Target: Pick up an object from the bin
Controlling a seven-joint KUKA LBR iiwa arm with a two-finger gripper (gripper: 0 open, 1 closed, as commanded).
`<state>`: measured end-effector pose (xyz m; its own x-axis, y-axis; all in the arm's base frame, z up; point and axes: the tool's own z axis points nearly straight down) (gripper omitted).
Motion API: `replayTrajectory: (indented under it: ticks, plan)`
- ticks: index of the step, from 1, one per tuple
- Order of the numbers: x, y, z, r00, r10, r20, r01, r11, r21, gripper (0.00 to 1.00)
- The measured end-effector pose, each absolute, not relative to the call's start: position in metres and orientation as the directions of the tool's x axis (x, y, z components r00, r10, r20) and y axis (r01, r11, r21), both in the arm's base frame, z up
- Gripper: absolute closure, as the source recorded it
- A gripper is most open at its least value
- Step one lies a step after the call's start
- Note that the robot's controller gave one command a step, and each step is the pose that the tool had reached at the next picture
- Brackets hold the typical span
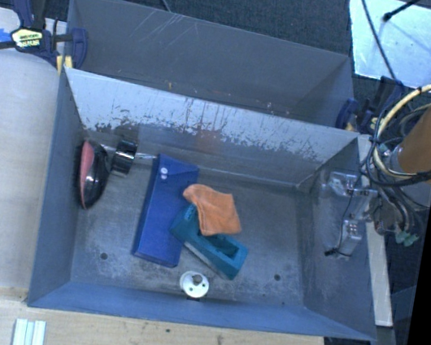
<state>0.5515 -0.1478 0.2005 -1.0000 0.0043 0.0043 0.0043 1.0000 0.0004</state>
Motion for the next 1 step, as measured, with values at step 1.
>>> replayTrajectory:
  ticks: [1]
  plan:
    - [0.5529, -0.1471, 0.2054, -1.0, 0.001, -0.004, 0.001, 1.0, -0.001, 0.0]
